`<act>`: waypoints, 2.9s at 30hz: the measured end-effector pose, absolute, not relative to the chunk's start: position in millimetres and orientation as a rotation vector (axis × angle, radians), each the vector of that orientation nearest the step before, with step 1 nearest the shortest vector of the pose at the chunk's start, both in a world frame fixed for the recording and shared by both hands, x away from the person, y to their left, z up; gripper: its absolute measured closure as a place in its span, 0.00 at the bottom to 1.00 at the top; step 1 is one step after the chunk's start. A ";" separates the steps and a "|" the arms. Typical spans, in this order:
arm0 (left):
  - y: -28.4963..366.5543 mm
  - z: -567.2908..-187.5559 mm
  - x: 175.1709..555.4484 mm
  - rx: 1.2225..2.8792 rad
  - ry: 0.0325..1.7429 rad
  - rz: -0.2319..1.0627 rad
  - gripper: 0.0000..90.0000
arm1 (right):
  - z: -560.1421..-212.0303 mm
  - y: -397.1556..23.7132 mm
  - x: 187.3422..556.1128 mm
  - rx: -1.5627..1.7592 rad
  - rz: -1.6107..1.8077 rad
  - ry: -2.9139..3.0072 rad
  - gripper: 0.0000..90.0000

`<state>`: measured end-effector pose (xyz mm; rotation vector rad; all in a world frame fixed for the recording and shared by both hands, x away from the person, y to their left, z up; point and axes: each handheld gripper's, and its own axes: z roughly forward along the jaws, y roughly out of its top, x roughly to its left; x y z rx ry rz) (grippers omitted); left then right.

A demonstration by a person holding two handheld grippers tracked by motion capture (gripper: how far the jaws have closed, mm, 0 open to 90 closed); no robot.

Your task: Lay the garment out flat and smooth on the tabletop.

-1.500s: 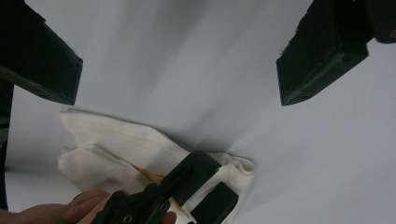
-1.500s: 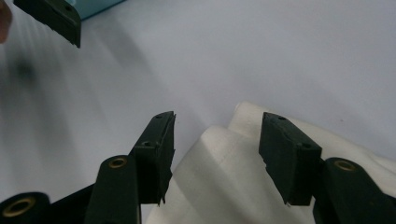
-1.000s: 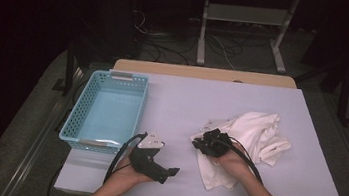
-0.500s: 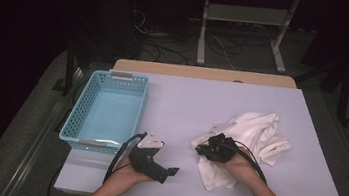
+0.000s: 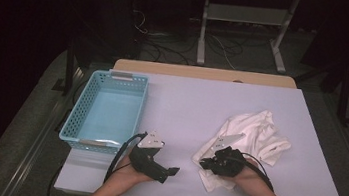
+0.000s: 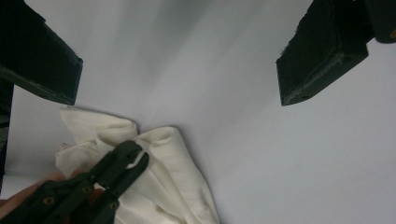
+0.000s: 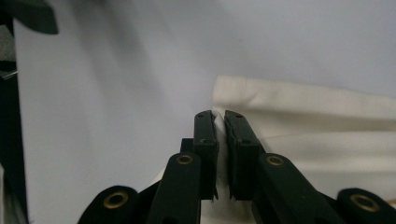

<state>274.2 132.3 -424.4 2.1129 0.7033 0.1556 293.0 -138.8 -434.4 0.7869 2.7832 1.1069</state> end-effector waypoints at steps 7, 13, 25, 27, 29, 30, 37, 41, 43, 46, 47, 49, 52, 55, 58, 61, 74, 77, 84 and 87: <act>131.7 -424.5 274.1 2.117 0.699 0.155 0.00 | -432.8 -142.8 277.3 0.757 1.145 2.815 0.91; 132.0 -424.6 274.3 2.115 0.703 0.156 0.00 | -432.0 -141.7 265.6 0.712 1.158 2.873 0.91; 130.6 -425.1 274.0 2.123 0.696 0.156 0.00 | -429.5 -140.2 256.8 0.631 1.175 2.928 0.80; 130.6 -424.9 273.9 2.123 0.696 0.157 0.00 | -427.8 -141.5 258.2 0.633 1.186 2.907 0.72; 130.6 -424.7 273.8 2.123 0.696 0.158 0.00 | -425.9 -143.8 260.0 0.656 1.203 2.886 0.69; 130.6 -424.7 273.7 2.124 0.695 0.159 0.00 | -424.9 -145.5 261.5 0.660 1.218 2.875 0.66; 129.6 -425.0 273.7 2.128 0.692 0.155 0.00 | -419.5 -159.7 270.1 0.746 1.267 2.790 0.55; 129.8 -425.0 273.6 2.130 0.689 0.154 0.00 | -418.5 -167.3 274.9 0.787 1.290 2.739 0.49; 129.7 -425.1 273.6 2.130 0.689 0.154 0.00 | -417.4 -171.9 277.6 0.819 1.308 2.707 0.46; 129.3 -425.2 273.6 2.131 0.688 0.155 0.00 | -416.1 -179.9 281.7 0.856 1.305 2.663 0.45; 129.1 -425.1 273.5 2.132 0.686 0.155 0.00 | -415.9 -183.2 283.3 0.867 1.298 2.650 0.45; 129.1 -425.1 273.4 2.133 0.685 0.156 0.00 | -416.3 -189.9 286.8 0.901 1.278 2.620 0.44; 129.2 -425.4 273.7 2.132 0.688 0.155 0.00 | -417.2 -199.7 292.5 0.956 1.262 2.583 0.44; 129.0 -425.6 273.8 2.130 0.690 0.154 0.00 | -419.4 -207.1 298.5 1.007 1.238 2.553 0.44; 128.7 -425.5 273.5 2.133 0.685 0.154 0.00 | -422.8 -210.4 303.2 1.049 1.218 2.540 0.44; 128.7 -425.5 273.4 2.135 0.684 0.155 0.00 | -424.7 -210.3 304.3 1.066 1.213 2.541 0.44; 128.4 -425.7 273.5 2.136 0.687 0.155 0.00 | -430.6 -193.9 302.9 1.058 1.196 2.610 0.72; 128.9 -425.6 273.6 2.132 0.690 0.155 0.00 | -431.1 -191.8 303.4 1.063 1.164 2.613 0.88; 129.2 -425.3 273.5 2.131 0.689 0.157 0.00 | -425.4 -193.8 303.1 1.054 1.175 2.577 0.96; 128.8 -425.3 273.4 2.135 0.686 0.157 0.00 | -420.8 -192.6 304.6 1.040 1.193 2.552 0.96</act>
